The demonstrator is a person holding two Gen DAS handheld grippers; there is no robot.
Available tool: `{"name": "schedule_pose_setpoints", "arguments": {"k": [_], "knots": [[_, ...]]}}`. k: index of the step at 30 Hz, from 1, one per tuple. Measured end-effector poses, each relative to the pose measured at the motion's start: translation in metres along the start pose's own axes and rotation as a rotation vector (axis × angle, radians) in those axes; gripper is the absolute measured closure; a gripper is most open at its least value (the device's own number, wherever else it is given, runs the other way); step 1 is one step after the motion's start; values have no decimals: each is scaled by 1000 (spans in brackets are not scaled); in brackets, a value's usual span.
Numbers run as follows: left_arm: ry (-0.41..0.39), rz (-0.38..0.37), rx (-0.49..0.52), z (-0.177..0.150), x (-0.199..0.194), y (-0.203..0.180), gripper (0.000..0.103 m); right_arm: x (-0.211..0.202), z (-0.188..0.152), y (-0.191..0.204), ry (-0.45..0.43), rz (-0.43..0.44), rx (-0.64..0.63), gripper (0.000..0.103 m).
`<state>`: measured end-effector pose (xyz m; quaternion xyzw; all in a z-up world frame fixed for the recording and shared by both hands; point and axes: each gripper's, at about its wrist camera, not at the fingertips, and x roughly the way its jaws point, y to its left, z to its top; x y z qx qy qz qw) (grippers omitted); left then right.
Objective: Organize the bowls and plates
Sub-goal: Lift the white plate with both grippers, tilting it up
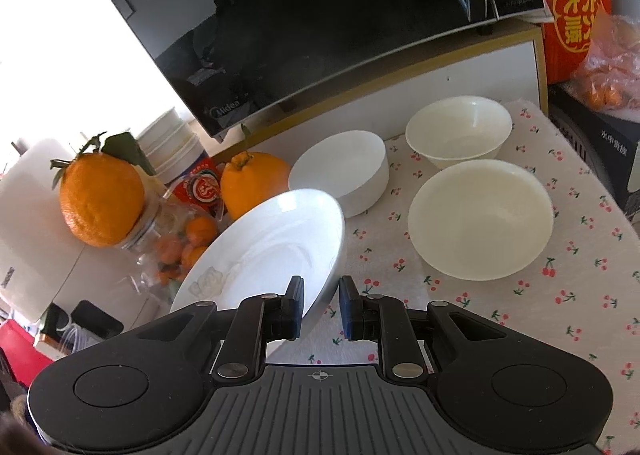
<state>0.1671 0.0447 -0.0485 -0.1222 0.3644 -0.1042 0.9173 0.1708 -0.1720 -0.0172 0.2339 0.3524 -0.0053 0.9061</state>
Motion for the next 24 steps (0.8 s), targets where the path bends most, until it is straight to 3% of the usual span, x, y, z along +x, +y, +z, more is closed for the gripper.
{"name": "schedule_pose_setpoints", "arguments": {"k": [17, 24], "knots": [[21, -44, 72, -21, -42, -10, 83, -47, -23, -2, 39, -25, -39, 84], [43, -54, 118, -34, -57, -10, 83, -59, -42, -7, 97, -35, -48, 84]]}}
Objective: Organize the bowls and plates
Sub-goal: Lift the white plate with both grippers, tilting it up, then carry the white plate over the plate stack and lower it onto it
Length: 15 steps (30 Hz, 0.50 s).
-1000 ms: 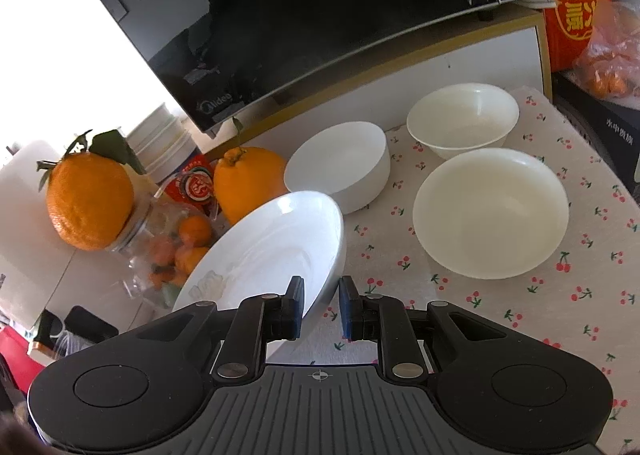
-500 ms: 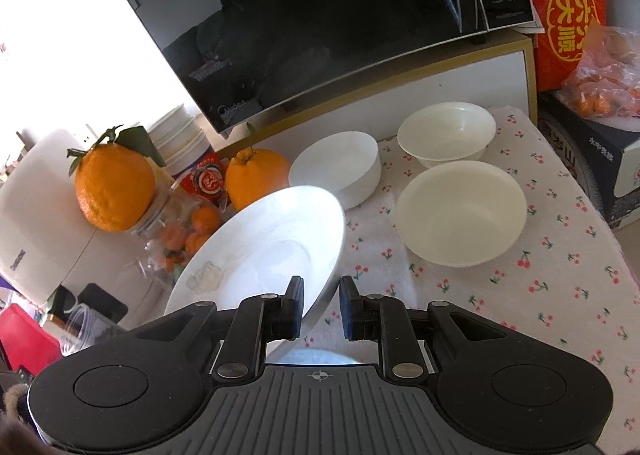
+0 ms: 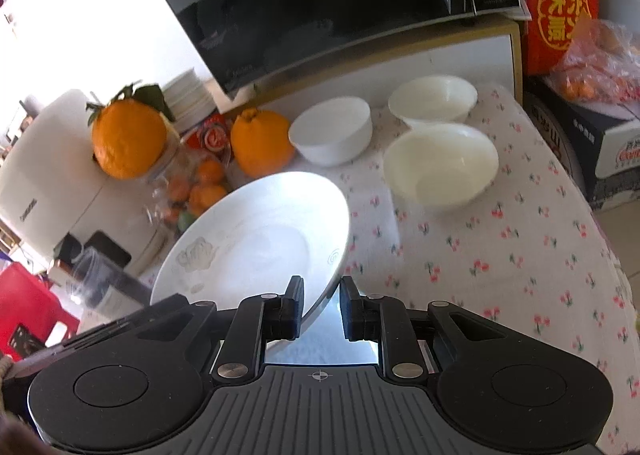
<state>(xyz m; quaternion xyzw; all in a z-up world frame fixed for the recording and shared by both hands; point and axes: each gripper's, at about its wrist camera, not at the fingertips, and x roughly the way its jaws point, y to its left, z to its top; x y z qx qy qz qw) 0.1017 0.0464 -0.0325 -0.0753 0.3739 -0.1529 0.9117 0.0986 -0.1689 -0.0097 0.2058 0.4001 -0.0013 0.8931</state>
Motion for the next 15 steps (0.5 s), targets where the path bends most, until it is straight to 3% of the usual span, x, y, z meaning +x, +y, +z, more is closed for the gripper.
{"name": "schedule_pose_setpoints", "arguments": {"k": [15], "knots": [[62, -7, 95, -27, -15, -7, 83, -9, -39, -3, 95, -54, -53, 84]]}}
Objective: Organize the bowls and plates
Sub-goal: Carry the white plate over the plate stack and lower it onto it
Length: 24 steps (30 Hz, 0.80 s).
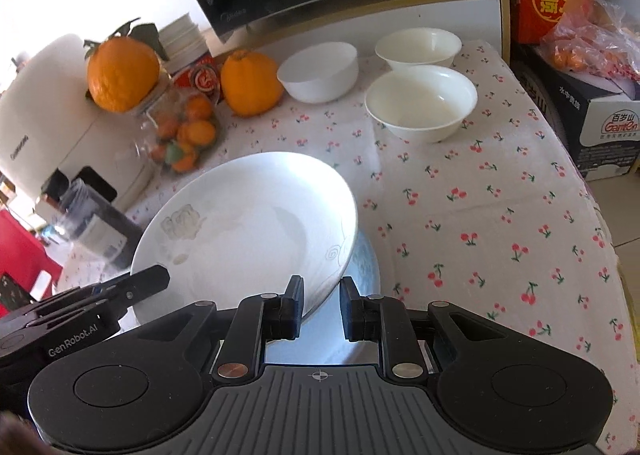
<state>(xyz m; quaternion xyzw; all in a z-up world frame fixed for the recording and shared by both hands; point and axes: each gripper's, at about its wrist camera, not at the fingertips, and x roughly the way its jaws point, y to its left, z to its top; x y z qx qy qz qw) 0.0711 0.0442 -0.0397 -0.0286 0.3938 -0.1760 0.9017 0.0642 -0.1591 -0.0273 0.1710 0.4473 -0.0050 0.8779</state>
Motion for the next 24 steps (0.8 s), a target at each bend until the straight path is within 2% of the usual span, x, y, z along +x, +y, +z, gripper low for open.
{"name": "schedule_pose_setpoints", "arguments": {"k": [24], "knots": [[79, 95, 144, -17, 7, -17, 83, 3, -15, 17, 47, -104, -147, 84]]}}
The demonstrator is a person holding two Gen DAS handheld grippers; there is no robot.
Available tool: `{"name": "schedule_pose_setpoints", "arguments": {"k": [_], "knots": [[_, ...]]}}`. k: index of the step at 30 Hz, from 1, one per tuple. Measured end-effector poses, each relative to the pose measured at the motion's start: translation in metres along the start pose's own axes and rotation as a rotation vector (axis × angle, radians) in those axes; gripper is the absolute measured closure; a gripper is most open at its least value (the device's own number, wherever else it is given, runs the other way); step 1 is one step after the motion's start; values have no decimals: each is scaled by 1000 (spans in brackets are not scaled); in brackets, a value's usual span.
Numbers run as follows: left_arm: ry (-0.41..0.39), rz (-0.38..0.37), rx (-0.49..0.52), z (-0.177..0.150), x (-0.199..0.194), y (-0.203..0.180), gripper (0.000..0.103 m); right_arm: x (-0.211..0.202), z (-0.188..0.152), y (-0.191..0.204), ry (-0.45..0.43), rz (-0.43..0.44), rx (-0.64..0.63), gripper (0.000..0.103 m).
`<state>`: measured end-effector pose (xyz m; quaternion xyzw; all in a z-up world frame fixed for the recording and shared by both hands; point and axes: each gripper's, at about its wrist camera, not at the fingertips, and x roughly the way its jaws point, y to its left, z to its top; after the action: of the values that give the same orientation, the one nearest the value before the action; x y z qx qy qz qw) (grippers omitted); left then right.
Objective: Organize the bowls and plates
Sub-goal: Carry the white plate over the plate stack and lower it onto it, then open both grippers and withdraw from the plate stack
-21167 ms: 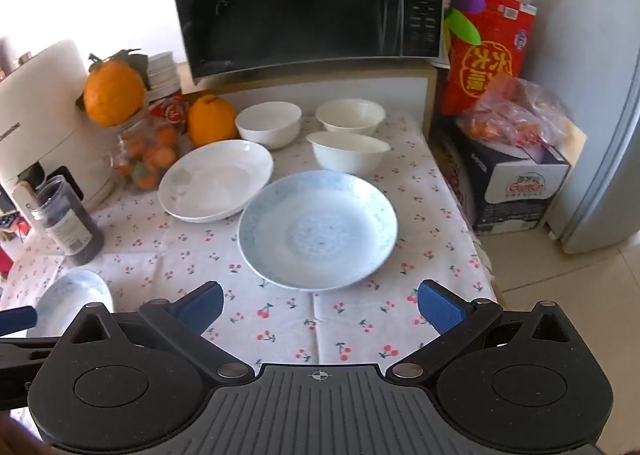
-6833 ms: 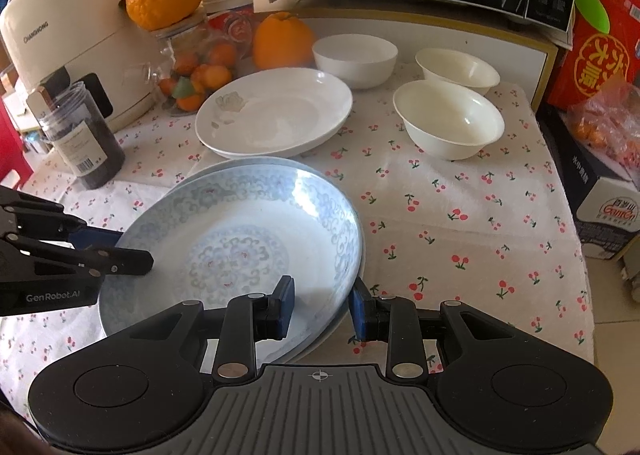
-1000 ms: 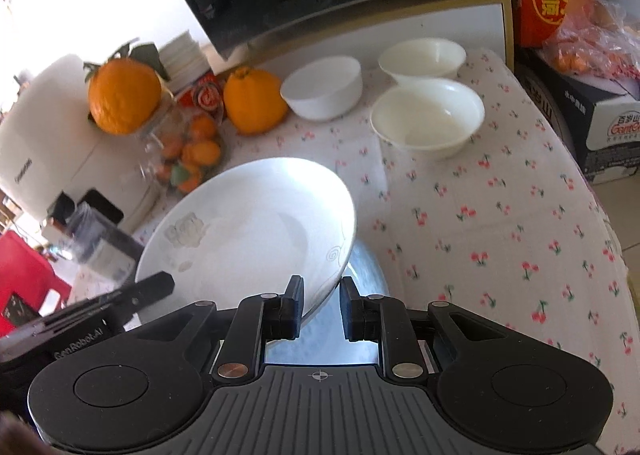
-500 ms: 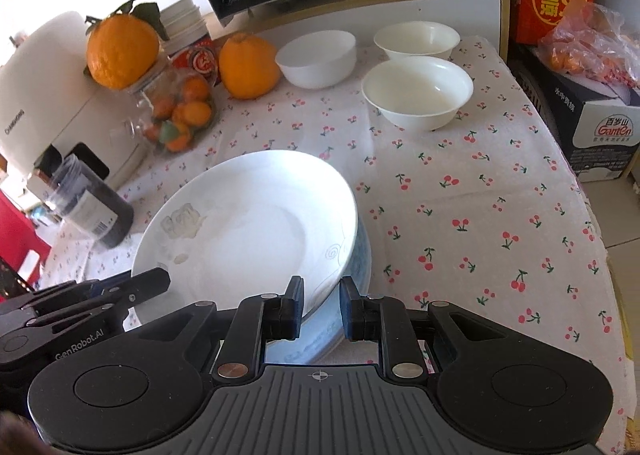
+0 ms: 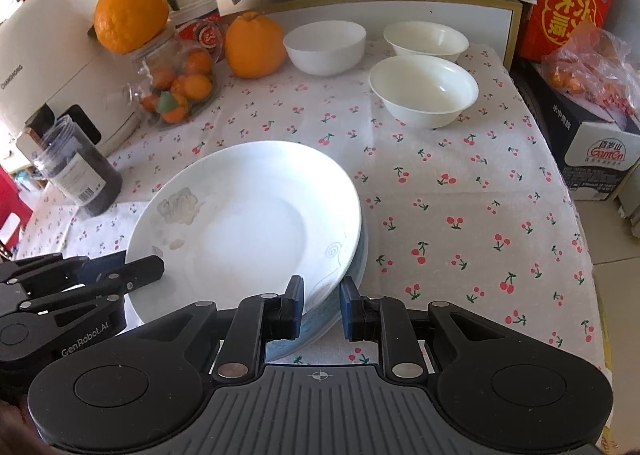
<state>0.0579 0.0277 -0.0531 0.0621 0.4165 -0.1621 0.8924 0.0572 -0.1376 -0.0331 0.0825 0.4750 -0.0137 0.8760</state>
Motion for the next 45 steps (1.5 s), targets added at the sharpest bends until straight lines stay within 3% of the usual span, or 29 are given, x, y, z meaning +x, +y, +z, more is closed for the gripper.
{"name": "schedule_pose_setpoints", "arguments": {"k": [13, 23, 27, 29, 35, 45], "knots": [[29, 56, 96, -3, 3, -12, 83, 3, -6, 15, 15, -72, -123, 81], [56, 34, 93, 1, 3, -9, 78, 4, -3, 15, 46, -75, -130, 81], [63, 35, 86, 2, 4, -8, 75, 5, 0, 12, 58, -46, -108, 68], [68, 32, 77, 3, 4, -7, 69, 4, 0, 13, 56, -46, -111, 56], [81, 14, 44, 6, 4, -3, 50, 4, 2, 9, 56, -41, -94, 36], [89, 6, 4, 16, 4, -1, 11, 2, 12, -3, 39, -39, -35, 20]]}}
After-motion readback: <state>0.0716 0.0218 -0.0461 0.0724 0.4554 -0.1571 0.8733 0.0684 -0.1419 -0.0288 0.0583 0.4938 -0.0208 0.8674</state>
